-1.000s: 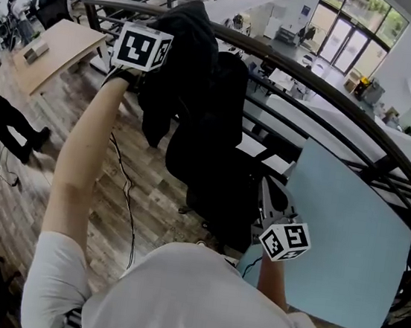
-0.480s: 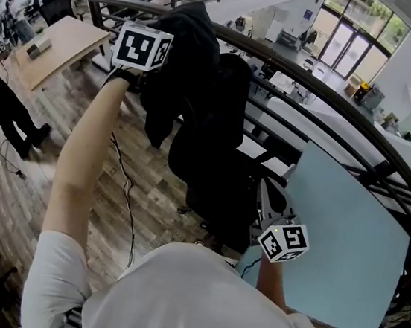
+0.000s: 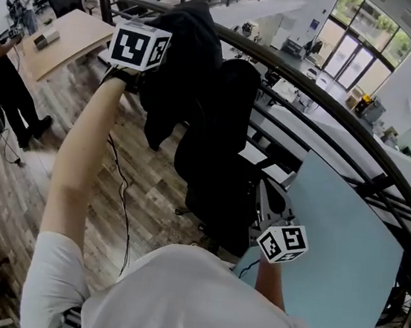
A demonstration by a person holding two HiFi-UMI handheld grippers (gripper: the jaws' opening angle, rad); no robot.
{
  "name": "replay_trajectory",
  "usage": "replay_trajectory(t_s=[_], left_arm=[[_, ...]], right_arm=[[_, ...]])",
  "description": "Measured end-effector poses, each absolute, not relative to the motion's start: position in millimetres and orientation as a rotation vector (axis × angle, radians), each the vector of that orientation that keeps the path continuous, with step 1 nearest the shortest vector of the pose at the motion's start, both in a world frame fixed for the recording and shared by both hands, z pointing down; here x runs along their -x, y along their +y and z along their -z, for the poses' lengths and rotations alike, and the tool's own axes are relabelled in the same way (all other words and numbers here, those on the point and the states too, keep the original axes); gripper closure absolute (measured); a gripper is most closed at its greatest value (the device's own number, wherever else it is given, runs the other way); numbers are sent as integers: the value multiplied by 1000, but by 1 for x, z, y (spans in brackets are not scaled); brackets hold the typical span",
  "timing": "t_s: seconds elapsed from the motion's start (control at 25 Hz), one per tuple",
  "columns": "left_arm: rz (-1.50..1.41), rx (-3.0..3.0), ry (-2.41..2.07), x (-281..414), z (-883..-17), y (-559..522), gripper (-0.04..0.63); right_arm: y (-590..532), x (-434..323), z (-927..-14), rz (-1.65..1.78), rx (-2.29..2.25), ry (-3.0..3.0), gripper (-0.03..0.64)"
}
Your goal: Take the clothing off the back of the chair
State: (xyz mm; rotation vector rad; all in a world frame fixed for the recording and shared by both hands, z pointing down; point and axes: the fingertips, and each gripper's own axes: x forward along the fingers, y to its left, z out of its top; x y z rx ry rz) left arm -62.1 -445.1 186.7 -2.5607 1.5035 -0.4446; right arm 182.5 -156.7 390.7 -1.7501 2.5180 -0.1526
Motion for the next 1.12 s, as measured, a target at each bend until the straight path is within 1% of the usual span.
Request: replay_trajectory(t_s=[0.28, 0.6, 0.96, 1.12], left_arm=[[396, 2553, 1530, 94, -180, -434, 506], [321, 2566, 1556, 123, -177, -407, 506], [325, 2539, 1541, 124, -173, -384, 508], [337, 2543, 1508, 114, -176, -376, 508]], right_arm=[[-172, -159, -378, 103, 1702, 2567, 597], [-179, -155, -374, 88, 1673, 2598, 597], [-186, -142, -367, 43, 1610, 2634, 597], [-185, -141, -369, 46, 1601, 2646, 597]])
